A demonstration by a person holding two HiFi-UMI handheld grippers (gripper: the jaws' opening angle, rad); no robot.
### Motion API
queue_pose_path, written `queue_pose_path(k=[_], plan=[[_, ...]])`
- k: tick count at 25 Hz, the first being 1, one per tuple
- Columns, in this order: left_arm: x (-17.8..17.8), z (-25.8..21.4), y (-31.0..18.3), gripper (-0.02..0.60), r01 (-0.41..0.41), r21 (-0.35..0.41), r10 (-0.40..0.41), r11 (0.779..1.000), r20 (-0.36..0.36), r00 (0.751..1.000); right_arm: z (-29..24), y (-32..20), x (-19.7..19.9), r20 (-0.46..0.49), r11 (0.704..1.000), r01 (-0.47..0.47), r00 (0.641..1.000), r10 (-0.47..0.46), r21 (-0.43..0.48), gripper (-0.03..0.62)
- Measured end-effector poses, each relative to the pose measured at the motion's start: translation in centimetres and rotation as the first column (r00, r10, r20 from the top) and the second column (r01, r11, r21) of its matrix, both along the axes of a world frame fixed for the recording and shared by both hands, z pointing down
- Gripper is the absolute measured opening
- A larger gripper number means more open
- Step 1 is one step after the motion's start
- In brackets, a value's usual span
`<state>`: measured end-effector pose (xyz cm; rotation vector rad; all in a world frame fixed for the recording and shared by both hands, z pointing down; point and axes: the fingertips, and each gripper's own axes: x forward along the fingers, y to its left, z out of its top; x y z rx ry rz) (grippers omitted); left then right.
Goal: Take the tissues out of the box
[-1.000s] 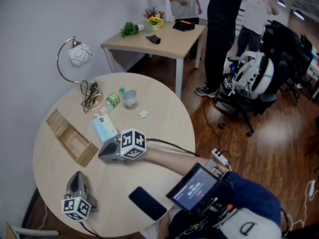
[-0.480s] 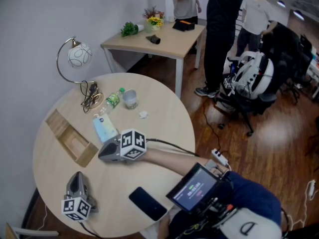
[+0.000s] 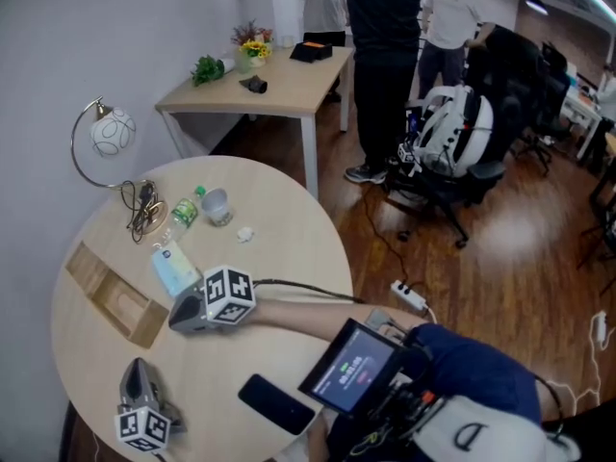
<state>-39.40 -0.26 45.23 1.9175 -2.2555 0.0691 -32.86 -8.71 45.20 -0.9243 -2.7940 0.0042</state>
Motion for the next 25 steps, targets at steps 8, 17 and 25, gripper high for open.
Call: queue_pose_path(k=[8, 17, 25], plan=[[-0.2, 0.2, -0.3, 0.005, -0.006, -0.001, 0.006, 1.000, 0.000, 1.000, 0.3, -0.2, -0.2, -0.018, 1.000, -0.006, 1.000, 0.006, 0.002, 0.006], [0.0, 0.1, 0.2, 0.005, -0.003, 0.001, 0.003, 1.000, 0.001, 1.000, 0.3, 0.0, -0.1, -0.016, 1.000, -0.021, 1.000, 0.021, 0.000, 0.006], [-0.2, 0.1, -2.6, 0.005, -0.041, 0.029, 0.041, 0.999, 0.013, 0.999, -0.3, -2.4, 0.5, 0.012, 0.998, -0.065, 0.998, 0.065, 0.027, 0.006]])
